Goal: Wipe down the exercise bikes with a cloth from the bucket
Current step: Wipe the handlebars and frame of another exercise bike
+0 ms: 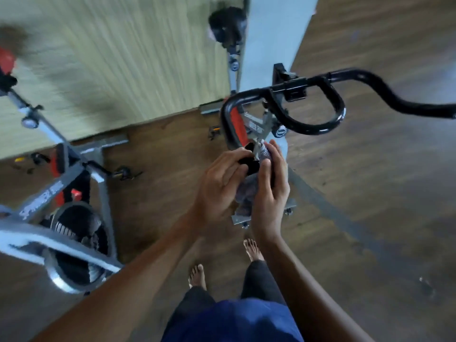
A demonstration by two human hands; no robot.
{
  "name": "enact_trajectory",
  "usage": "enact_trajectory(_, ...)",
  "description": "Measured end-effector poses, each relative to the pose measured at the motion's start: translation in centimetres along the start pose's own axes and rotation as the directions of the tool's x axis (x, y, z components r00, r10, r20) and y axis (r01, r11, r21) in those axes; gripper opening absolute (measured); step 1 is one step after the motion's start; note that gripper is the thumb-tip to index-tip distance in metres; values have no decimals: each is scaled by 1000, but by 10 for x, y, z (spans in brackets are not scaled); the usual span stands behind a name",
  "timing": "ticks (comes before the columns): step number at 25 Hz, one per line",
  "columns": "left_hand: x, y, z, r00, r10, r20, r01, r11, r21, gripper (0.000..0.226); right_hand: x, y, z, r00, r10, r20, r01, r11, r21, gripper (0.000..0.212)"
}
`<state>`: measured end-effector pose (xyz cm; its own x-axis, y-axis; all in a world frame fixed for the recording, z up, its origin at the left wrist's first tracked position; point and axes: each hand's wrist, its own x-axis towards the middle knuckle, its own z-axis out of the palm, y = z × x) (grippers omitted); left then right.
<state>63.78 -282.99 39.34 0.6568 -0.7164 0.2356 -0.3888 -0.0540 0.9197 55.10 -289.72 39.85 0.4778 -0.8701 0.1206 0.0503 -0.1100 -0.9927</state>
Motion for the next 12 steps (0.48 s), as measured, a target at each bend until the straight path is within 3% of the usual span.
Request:
enact_trajectory(4,11,-2,-13,996,-22,85,26,998,-51,30,-7,-4,23,984,-14,-176,7,999,-41,33)
enact_trajectory(8,24,-1,-24,987,-39,156,53,995,-83,26,-11,5,19,978,-51,-201,32,994,-100,34)
enact_trajectory(12,38,0,-25,964,30,263,-18,999,-48,22,-11,15,20,969,-122,-216,93,986,-139,37)
